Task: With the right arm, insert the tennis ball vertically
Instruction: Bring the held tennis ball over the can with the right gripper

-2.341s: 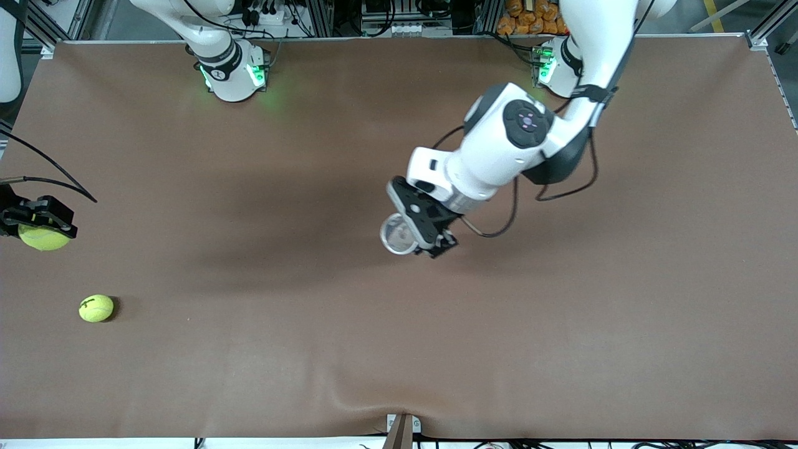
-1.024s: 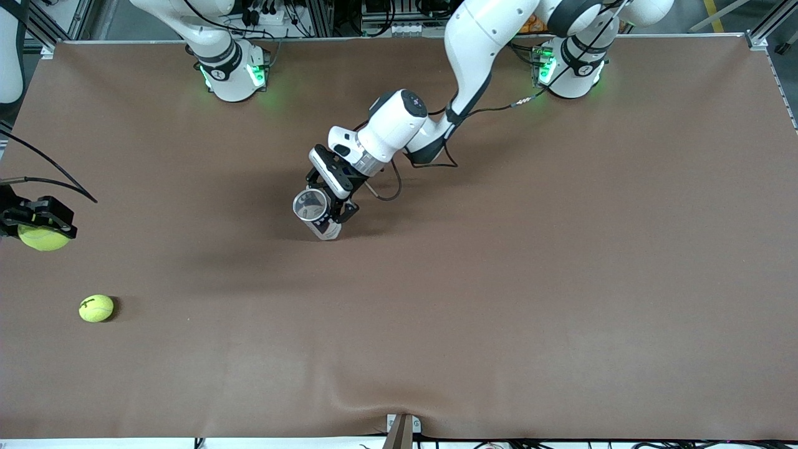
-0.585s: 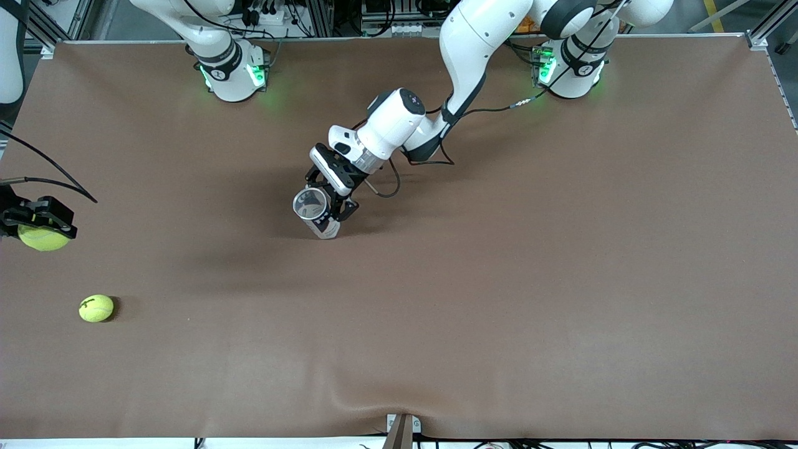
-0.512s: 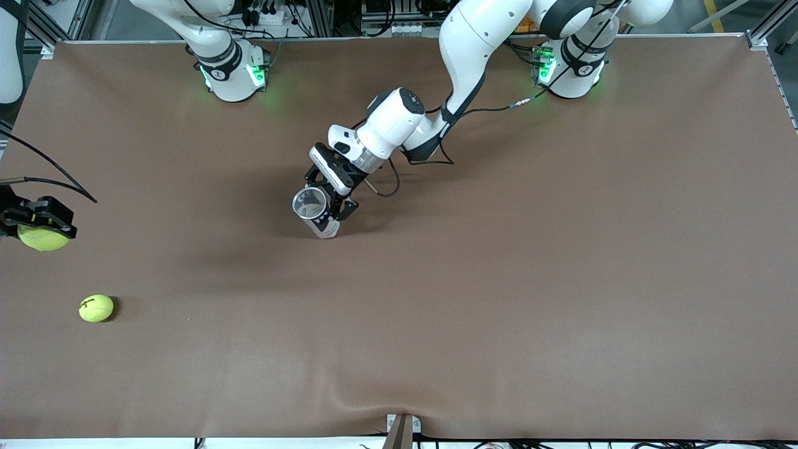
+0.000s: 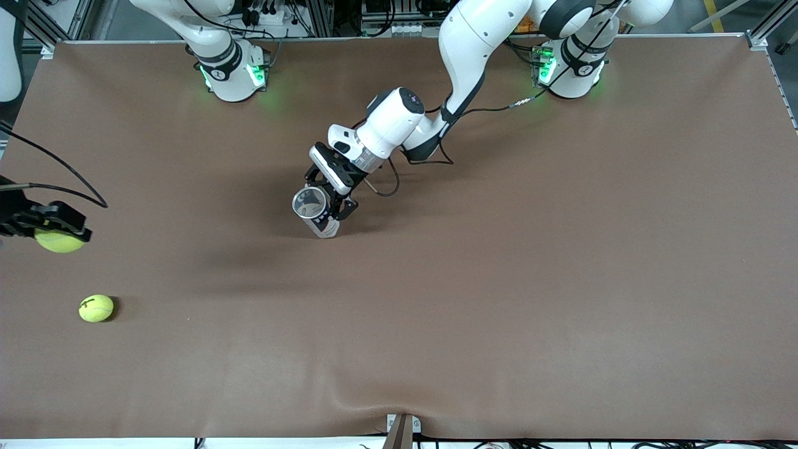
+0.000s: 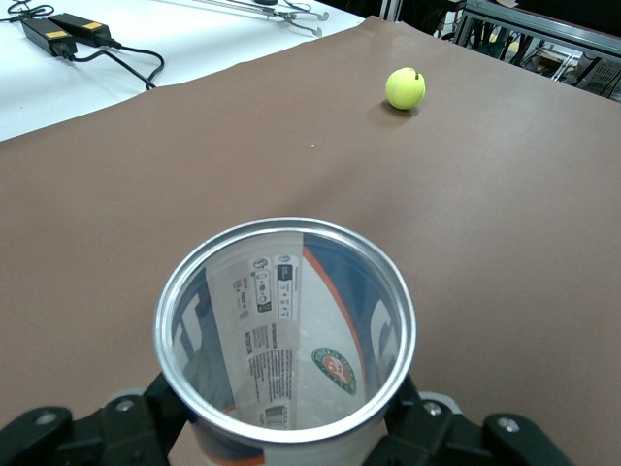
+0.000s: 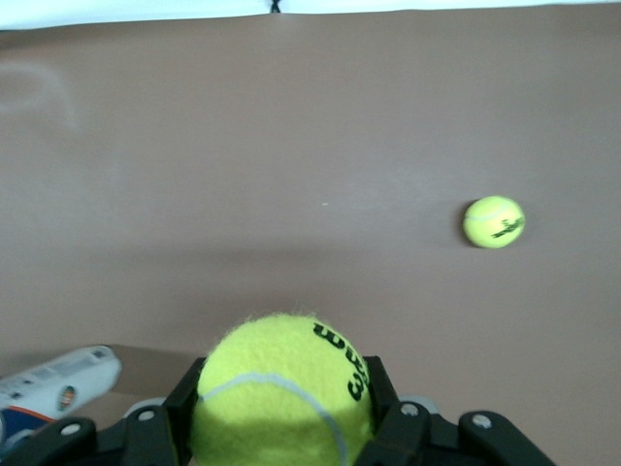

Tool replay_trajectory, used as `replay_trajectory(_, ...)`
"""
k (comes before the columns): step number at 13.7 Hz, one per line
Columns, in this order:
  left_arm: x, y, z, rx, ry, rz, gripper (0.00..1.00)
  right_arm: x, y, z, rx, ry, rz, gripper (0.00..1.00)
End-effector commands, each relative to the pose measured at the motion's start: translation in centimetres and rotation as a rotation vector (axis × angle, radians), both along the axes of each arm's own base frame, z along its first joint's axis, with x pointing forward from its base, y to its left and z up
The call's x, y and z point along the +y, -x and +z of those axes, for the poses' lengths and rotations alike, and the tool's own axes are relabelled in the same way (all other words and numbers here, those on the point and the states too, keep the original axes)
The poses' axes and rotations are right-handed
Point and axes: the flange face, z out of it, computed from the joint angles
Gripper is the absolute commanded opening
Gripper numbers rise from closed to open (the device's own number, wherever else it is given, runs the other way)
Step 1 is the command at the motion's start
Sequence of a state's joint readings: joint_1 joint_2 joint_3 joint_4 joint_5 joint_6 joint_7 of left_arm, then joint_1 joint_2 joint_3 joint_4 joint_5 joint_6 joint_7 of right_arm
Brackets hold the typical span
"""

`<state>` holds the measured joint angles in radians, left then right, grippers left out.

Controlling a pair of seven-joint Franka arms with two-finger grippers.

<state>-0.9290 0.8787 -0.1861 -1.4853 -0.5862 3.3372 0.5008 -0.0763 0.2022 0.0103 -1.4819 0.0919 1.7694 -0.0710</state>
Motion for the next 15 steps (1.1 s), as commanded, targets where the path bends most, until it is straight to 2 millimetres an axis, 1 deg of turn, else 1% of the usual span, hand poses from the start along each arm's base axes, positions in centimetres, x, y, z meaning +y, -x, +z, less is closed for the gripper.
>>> replay_trajectory(1, -0.3, 0.2, -0.4, 0.009, 0.017, 0.022, 0.81, 7.4, -1.2, -1.8, 0.023, -0.03, -0.084, 0.0)
replay_trajectory(2, -0.3, 0.2, -0.5, 0.01, 0.016, 0.022, 0.81, 10.4, -1.4, -3.1, 0.037, -0.033, -0.113, 0.0)
replay_trajectory(3, -0.3, 0.2, -0.5, 0.009, 0.016, 0.023, 0.81, 12.8, -1.2, -3.9, 0.041, -0.035, -0.133, 0.0)
replay_trajectory(4, -0.3, 0.3, -0.7, 0.011, 0.014, 0.022, 0.81, 15.1, -0.9, -5.1, 0.047, -0.032, -0.145, 0.0)
replay_trajectory(5, -0.4, 0.4, -0.7, 0.011, 0.014, 0.02, 0.81, 17.0, -0.4, -6.4, 0.058, -0.029, -0.161, 0.0)
replay_trajectory(6, -0.5, 0.6, -0.7, 0.012, 0.014, 0.018, 0.81, 18.4, 0.1, -7.8, 0.076, -0.026, -0.168, 0.0)
replay_trajectory(7, -0.5, 0.6, -0.7, 0.01, 0.015, 0.018, 0.81, 19.3, 0.7, -9.0, 0.097, -0.019, -0.159, 0.0)
replay_trajectory(8, -0.5, 0.6, -0.7, 0.007, 0.017, 0.021, 0.81, 20.6, 1.3, -9.8, 0.116, -0.011, -0.139, 0.0)
replay_trajectory(11, -0.4, 0.6, -0.8, 0.009, 0.016, 0.023, 0.81, 24.9, 3.3, -11.5, 0.158, 0.005, -0.135, 0.0)
replay_trajectory(13, -0.5, 0.6, -0.8, 0.008, 0.017, 0.023, 0.81, 26.4, 4.8, -12.8, 0.193, 0.023, -0.107, 0.0)
replay_trajectory(15, -0.5, 0.8, -1.1, 0.01, 0.014, 0.021, 0.81, 28.9, 6.2, -13.6, 0.222, 0.039, -0.062, 0.0)
